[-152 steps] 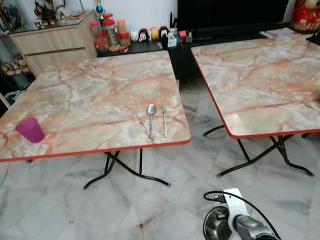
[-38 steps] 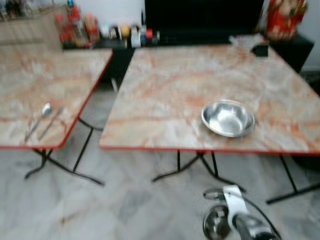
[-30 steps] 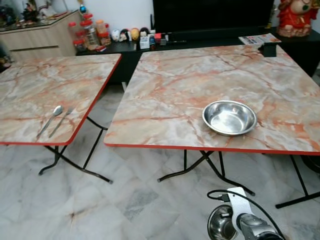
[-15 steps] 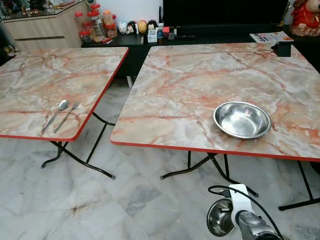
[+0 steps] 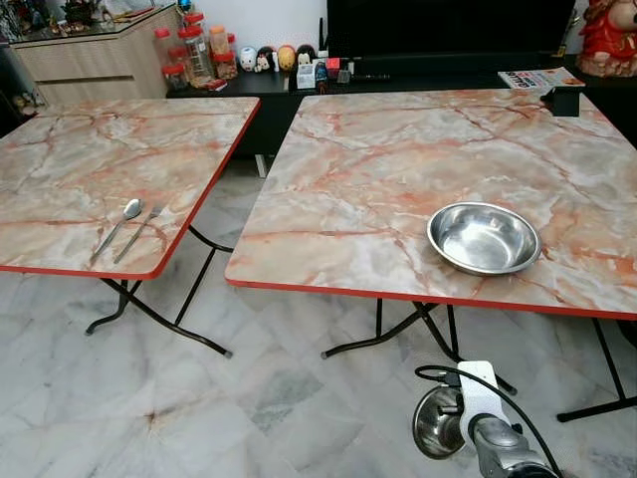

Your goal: Setting the table

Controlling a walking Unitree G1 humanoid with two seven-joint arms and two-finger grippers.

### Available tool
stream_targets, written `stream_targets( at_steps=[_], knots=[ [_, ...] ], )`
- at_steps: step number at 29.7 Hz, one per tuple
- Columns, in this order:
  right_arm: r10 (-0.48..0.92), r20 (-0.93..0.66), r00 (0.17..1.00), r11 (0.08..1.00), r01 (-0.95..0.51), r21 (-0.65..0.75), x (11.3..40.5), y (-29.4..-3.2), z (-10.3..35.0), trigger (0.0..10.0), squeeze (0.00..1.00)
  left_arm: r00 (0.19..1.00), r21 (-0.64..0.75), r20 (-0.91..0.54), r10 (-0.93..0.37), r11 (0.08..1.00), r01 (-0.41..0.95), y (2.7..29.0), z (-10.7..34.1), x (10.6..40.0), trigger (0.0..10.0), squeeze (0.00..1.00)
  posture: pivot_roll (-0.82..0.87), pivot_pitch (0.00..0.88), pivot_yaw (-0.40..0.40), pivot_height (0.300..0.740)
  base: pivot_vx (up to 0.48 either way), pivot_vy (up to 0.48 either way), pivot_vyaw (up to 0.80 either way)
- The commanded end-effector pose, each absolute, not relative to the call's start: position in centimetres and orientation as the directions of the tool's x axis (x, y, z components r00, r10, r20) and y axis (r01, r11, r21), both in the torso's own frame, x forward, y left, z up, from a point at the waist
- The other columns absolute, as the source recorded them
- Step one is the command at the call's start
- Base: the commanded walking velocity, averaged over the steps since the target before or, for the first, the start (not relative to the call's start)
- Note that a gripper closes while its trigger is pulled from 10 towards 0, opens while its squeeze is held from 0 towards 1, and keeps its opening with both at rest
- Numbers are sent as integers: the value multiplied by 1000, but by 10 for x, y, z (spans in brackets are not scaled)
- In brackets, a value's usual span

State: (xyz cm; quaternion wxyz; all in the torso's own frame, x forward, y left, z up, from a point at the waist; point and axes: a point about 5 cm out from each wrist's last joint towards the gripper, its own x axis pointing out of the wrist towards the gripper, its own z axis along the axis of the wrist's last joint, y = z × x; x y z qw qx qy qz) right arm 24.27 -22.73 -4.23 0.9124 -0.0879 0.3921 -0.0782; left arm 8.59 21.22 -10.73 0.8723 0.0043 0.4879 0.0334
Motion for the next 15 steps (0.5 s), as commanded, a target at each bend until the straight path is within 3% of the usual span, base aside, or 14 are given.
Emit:
stream_targets(
  at_steps=[1, 15],
  knots=[
    [-242, -602, 760, 961, 105, -254, 264, -236, -21, 10000, 0, 502, 52, -863, 64, 998, -38, 217, -108, 81, 10000, 0, -121, 3, 79, 736, 0, 0, 0],
    [-260, -480, 838, 954, 144, -264, 260, -240, 5, 10000, 0, 500, 52, -864, 61, 998, -32, 218, -108, 81, 10000, 0, -141, 10, 79, 736, 0, 0, 0]
  ],
)
